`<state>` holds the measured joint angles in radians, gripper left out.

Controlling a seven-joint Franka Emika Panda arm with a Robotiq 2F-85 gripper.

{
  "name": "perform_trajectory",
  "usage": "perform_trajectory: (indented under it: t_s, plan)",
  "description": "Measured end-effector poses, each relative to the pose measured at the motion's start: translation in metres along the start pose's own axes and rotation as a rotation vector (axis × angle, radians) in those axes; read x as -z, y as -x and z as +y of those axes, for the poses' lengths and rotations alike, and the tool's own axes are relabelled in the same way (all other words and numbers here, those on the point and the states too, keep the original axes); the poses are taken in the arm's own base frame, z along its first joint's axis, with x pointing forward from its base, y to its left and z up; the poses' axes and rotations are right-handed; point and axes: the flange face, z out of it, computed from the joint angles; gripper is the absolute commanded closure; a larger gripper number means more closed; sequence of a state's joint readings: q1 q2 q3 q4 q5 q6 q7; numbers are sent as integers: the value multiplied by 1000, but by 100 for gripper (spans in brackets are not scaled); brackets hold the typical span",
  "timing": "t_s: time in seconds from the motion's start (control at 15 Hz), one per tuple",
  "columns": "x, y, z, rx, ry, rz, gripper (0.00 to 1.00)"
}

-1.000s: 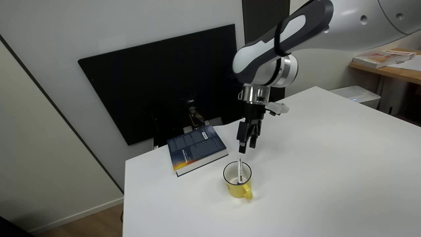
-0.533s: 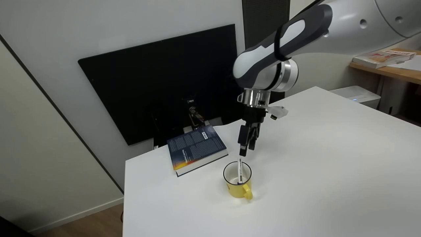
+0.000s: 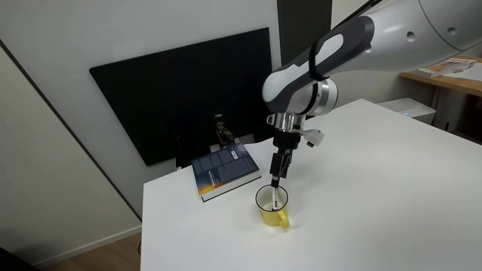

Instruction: Put the marker in the cup on the table

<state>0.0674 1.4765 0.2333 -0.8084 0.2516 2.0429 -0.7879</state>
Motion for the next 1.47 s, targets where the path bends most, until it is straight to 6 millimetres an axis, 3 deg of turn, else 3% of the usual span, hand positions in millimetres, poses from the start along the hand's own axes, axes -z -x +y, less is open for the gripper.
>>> perform_trajectory:
  t_s: [0.4,1.27,1.33,1.47]
  plan:
    - [-12,-12,-15,50,34,-12,0]
    - [-10,-13,-16,70,65,-37,0]
    - [-10,-14,-16,71,67,-39,25]
    - [-10,-14,-17,72,69,-41,32]
